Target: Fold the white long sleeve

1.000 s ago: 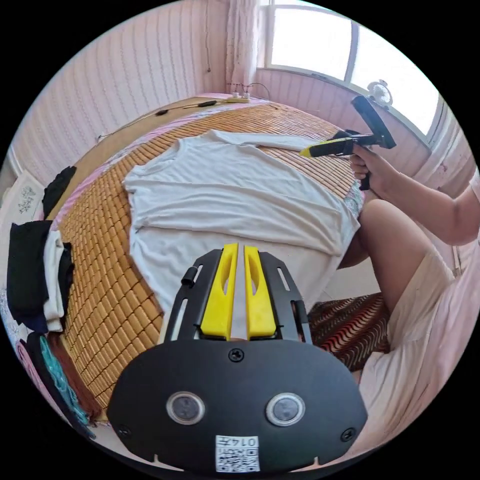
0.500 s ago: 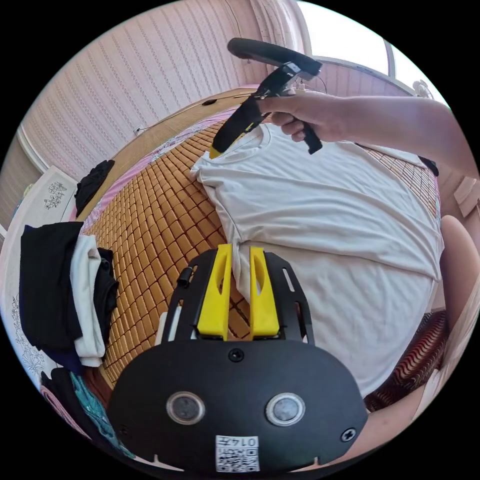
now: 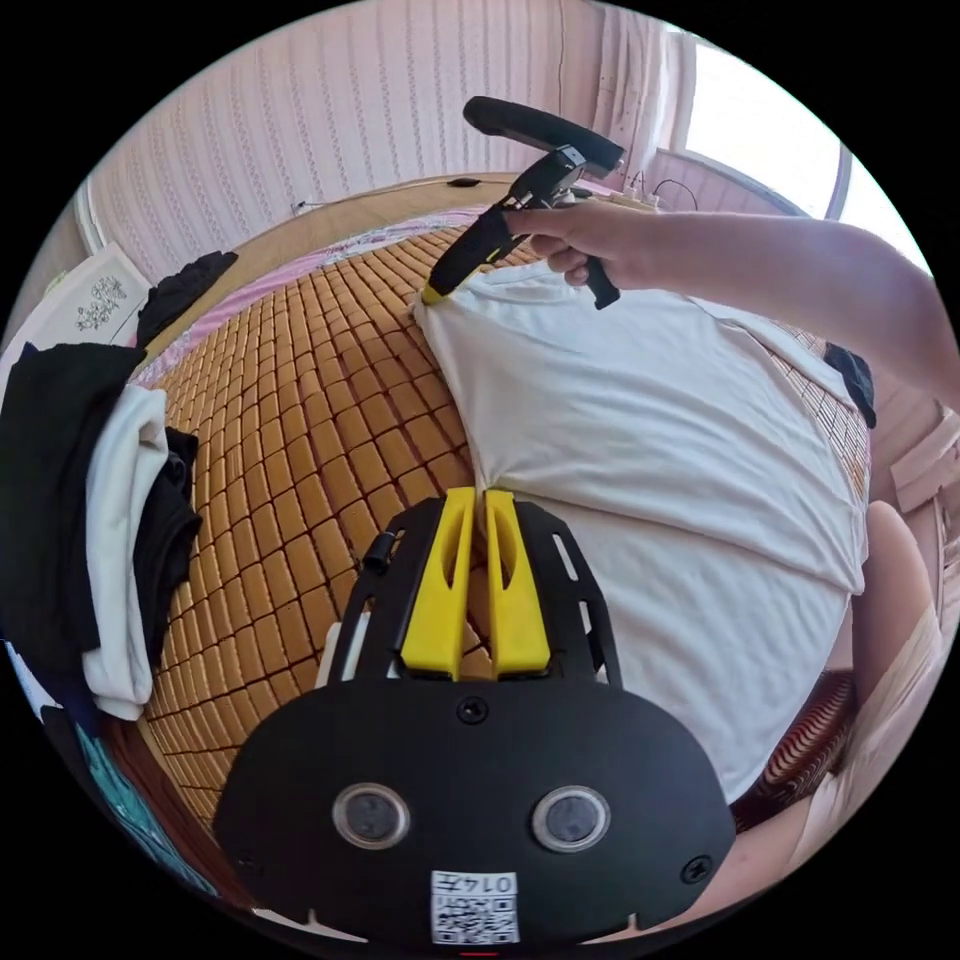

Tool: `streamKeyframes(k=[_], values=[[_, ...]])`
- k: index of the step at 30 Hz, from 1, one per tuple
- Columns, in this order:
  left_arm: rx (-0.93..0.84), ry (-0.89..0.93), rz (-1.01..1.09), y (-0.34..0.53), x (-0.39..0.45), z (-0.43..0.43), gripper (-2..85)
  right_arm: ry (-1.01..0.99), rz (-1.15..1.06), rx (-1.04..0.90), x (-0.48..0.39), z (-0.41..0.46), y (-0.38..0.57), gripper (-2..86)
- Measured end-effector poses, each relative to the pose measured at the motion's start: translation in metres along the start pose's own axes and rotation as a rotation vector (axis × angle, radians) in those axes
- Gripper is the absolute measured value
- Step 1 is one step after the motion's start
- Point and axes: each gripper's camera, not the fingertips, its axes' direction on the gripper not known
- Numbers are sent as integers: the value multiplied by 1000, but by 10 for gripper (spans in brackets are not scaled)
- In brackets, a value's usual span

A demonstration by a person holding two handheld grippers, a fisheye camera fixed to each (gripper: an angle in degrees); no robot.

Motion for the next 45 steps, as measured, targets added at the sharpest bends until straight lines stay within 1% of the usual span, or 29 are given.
streamKeyframes(k=[2, 4, 7, 9, 11, 14, 15, 16, 17, 19, 20, 22, 25, 28, 33, 35, 36, 37, 39, 40, 42, 45], values=[[0, 2, -27, -1, -4, 1, 8, -8, 8, -19, 5, -4, -3, 20], [-12, 0, -35, -1, -5, 2, 12, -54, 47, 21, 21, -33, -3, 75], [-20, 10, -49, 4, -7, 6, 15, -45, 131, 129, 47, -87, 8, 80], [-32, -14, -83, 9, -9, 6, 13, -69, 130, 186, 54, -123, 25, 80], [-50, -49, -100, 15, -10, 5, 12, -41, 111, 262, 50, -162, 60, 78], [-55, -56, -113, 31, -8, -5, 8, 43, 91, 349, 35, -220, 158, 76], [-45, -54, -109, 37, -3, -12, 7, 96, 109, 375, 30, -240, 209, 76], [-40, -51, -102, 40, 1, -16, 6, 172, 153, 391, 27, -258, 264, 75], [-29, -47, -78, 44, 11, -24, 5, 214, 185, 401, 25, -266, 292, 75], [-5, -53, -18, 46, 33, -37, 5, 398, 371, 431, 24, -296, 409, 76], [10, -54, 31, 44, 50, -45, 7, 439, 424, 438, 24, -303, 438, 76], [38, -39, 100, 36, 77, -54, 11, 567, 636, 463, 31, -325, 536, 79], [53, -4, 205, 7, 125, -57, 28, 652, 834, 468, 55, -350, 613, 94], [65, 48, 305, -32, 179, -48, 45, 705, 993, 459, 84, -377, 660, 107], [112, 148, 504, -97, 291, -15, 61, 749, 1089, 449, 107, -415, 715, 114], [102, 157, 573, -117, 333, 2, 64, 743, 1157, 415, 120, -423, 732, 116], [86, 168, 613, -130, 361, 16, 66, 709, 1231, 420, 130, -427, 748, 115], [77, 175, 633, -135, 375, 22, 67, 659, 1278, 482, 135, -433, 763, 114], [58, 200, 710, -157, 432, 50, 68, 605, 1300, 564, 139, -445, 779, 104], [54, 207, 728, -162, 446, 56, 68, 596, 1310, 581, 141, -452, 787, 91], [33, 245, 789, -184, 500, 82, 68, 574, 1331, 590, 145, -463, 798, 81], [31, 276, 859, -206, 561, 113, 68, 492, 1351, 684, 146, -476, 819, 65]])
